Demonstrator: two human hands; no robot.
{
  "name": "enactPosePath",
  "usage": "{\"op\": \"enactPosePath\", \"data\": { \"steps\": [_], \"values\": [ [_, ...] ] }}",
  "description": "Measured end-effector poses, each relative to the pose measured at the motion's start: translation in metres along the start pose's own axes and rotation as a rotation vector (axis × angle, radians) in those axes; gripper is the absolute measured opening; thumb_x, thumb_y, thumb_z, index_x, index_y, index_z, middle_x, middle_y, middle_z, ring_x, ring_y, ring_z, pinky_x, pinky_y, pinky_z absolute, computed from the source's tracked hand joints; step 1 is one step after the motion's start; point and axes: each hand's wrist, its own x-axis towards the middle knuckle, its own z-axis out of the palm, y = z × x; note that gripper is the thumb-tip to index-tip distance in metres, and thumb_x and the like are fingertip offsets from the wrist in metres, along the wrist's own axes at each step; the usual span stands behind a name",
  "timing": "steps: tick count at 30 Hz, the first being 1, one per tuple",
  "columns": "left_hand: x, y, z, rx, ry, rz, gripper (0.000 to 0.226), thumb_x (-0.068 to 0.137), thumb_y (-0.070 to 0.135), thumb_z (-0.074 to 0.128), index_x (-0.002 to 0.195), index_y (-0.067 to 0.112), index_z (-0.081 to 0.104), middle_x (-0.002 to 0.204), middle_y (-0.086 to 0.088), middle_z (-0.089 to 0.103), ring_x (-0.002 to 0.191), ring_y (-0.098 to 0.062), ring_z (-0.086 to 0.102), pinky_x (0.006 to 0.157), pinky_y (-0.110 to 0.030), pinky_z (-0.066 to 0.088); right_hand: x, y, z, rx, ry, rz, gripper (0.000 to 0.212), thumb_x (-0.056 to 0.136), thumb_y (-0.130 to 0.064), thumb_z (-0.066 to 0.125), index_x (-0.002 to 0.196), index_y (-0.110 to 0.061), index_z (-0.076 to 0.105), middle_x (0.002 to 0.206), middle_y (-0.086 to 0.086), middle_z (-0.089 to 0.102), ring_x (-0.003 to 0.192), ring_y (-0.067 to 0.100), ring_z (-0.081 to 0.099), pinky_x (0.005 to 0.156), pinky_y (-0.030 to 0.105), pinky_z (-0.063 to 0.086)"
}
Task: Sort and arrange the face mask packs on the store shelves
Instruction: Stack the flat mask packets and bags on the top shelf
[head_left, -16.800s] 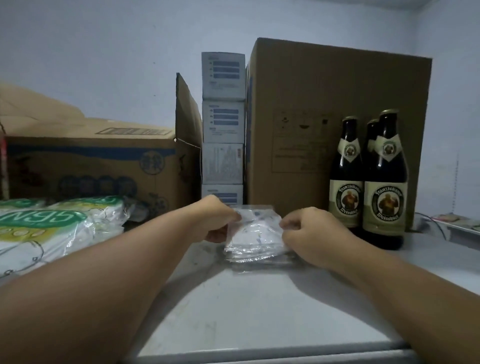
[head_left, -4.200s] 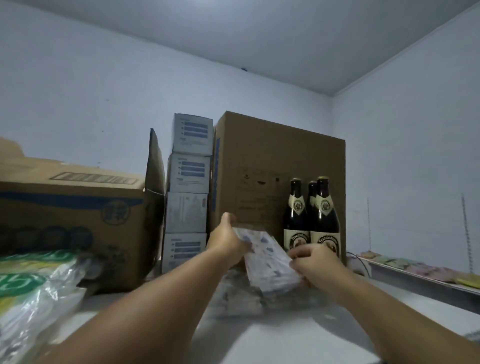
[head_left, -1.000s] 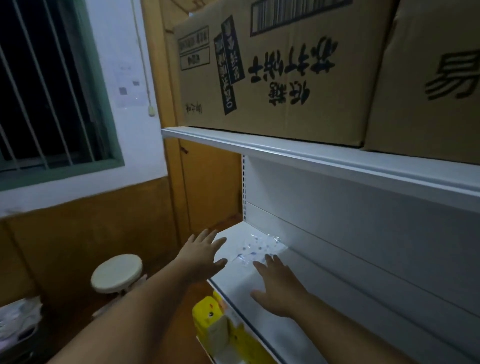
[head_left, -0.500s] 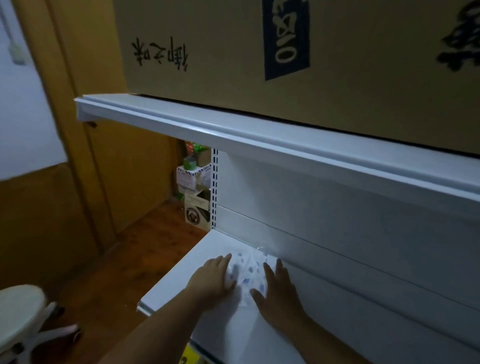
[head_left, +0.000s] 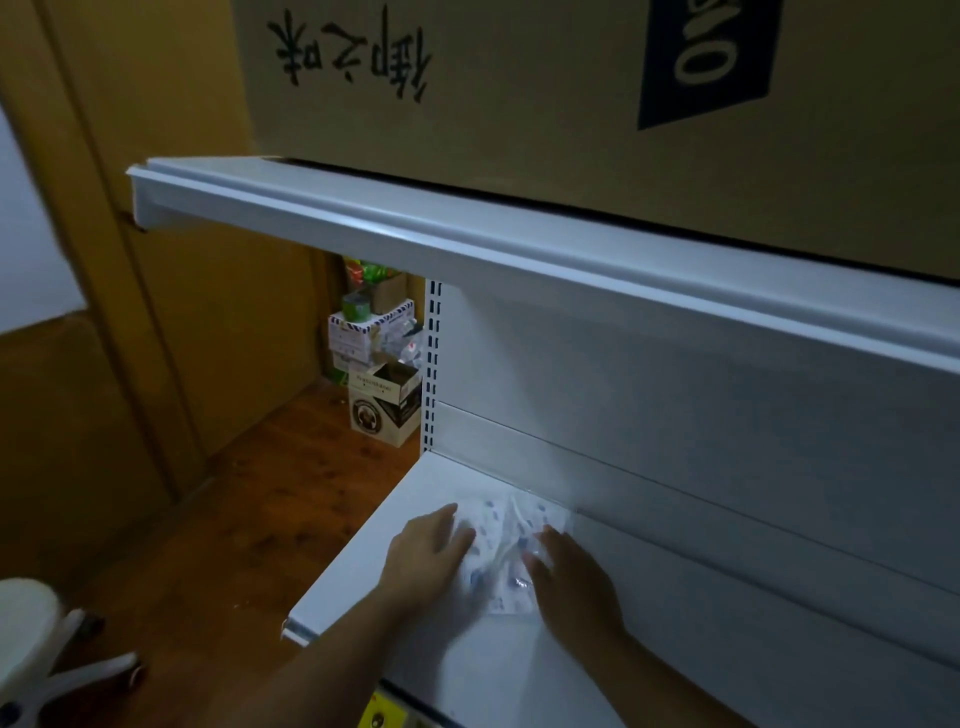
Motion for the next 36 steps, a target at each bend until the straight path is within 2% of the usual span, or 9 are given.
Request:
{"op": "enactPosePath", "data": {
  "steps": [6,11,18,24,27,30,33,35,36],
  "values": [
    [-0.007,0.026,-0.029,-0.908,-0.360,-0.363,0.049,0.099,0.044,0.038,0.110,0.011,0.072,0.111,-0.011,0.071,0.100,-0.027,0.069,0.082,-0.039,0.057,-0.010,-0.037,-0.006,0.079,0.070,-0.361,0.051,0.097,-0.044,0.045,0.145,-0.027,0.037,0.154,-0.012,0.029,0.143,0.005,0.023,0.110,0.016,0.020],
    [-0.023,0.017,-0.041,-0.779,-0.280,-0.485,0.022,0.091,0.015,0.053,0.106,0.002,0.063,0.083,-0.014,0.074,0.076,-0.027,0.073,0.058,-0.032,0.056,-0.014,-0.054,0.003,-0.090,-0.127,-0.562,0.067,0.096,-0.047,0.043,0.152,-0.025,0.016,0.160,-0.011,0.001,0.147,0.007,-0.007,0.116,0.026,0.003],
    [-0.040,-0.015,-0.072,-0.786,-0.121,-0.567,0.026,0.091,0.011,0.054,0.117,0.007,0.055,0.087,-0.018,0.074,0.079,-0.035,0.073,0.064,-0.040,0.057,-0.006,-0.033,0.018,-0.217,-0.168,-0.191,0.079,0.093,-0.061,0.035,0.153,-0.024,0.002,0.159,-0.004,-0.017,0.148,0.019,-0.011,0.117,0.050,0.001],
    [-0.049,-0.022,-0.079,-0.821,-0.151,-0.597,0.038,0.091,0.021,0.054,0.125,0.007,0.051,0.111,-0.024,0.067,0.096,-0.040,0.068,0.085,-0.049,0.055,-0.005,-0.033,0.016,-0.156,-0.142,-0.143,0.051,0.094,-0.053,0.043,0.134,-0.023,0.047,0.149,0.002,0.038,0.135,0.021,0.037,0.107,0.034,0.030],
    [-0.047,-0.017,-0.070,-0.838,-0.175,-0.597,0.035,0.093,0.019,0.053,0.125,0.007,0.050,0.107,-0.024,0.069,0.092,-0.041,0.069,0.075,-0.048,0.058,-0.012,-0.030,0.000,0.057,-0.102,-0.005,0.039,0.097,-0.041,0.045,0.129,-0.019,0.053,0.131,0.005,0.057,0.118,0.023,0.054,0.091,0.026,0.041],
    [-0.045,-0.007,-0.049,-0.890,-0.248,-0.579,0.035,0.094,0.022,0.054,0.124,0.006,0.053,0.098,-0.023,0.072,0.087,-0.040,0.071,0.067,-0.044,0.058,-0.025,-0.019,-0.014,0.203,-0.040,0.009,0.047,0.100,-0.037,0.043,0.140,-0.014,0.044,0.142,0.006,0.050,0.128,0.020,0.048,0.099,0.024,0.037],
    [-0.036,0.026,-0.014,-0.972,-0.432,-0.371,0.054,0.095,0.040,0.048,0.136,0.005,0.049,0.123,-0.023,0.063,0.113,-0.039,0.062,0.093,-0.047,0.052,-0.044,-0.019,-0.028,0.262,-0.043,-0.090,0.054,0.099,-0.042,0.043,0.148,-0.022,0.030,0.157,-0.005,0.025,0.143,0.010,0.026,0.113,0.021,0.022],
    [-0.036,0.048,0.013,-1.137,-0.571,-0.121,0.061,0.099,0.041,0.039,0.145,0.000,0.036,0.141,-0.023,0.047,0.133,-0.036,0.043,0.116,-0.037,0.026,-0.059,-0.013,-0.037,0.165,-0.065,-0.160,0.056,0.097,-0.045,0.045,0.148,-0.027,0.028,0.159,-0.009,0.013,0.146,0.008,0.014,0.113,0.021,0.017],
    [-0.040,0.058,0.028,-1.134,-0.599,-0.226,0.063,0.097,0.036,0.043,0.145,-0.002,0.032,0.138,-0.026,0.048,0.131,-0.038,0.043,0.117,-0.038,0.019,-0.067,-0.005,-0.042,0.126,-0.071,-0.166,0.059,0.096,-0.046,0.046,0.148,-0.026,0.027,0.160,-0.008,0.009,0.147,0.008,0.008,0.113,0.021,0.015]
  ]
}}
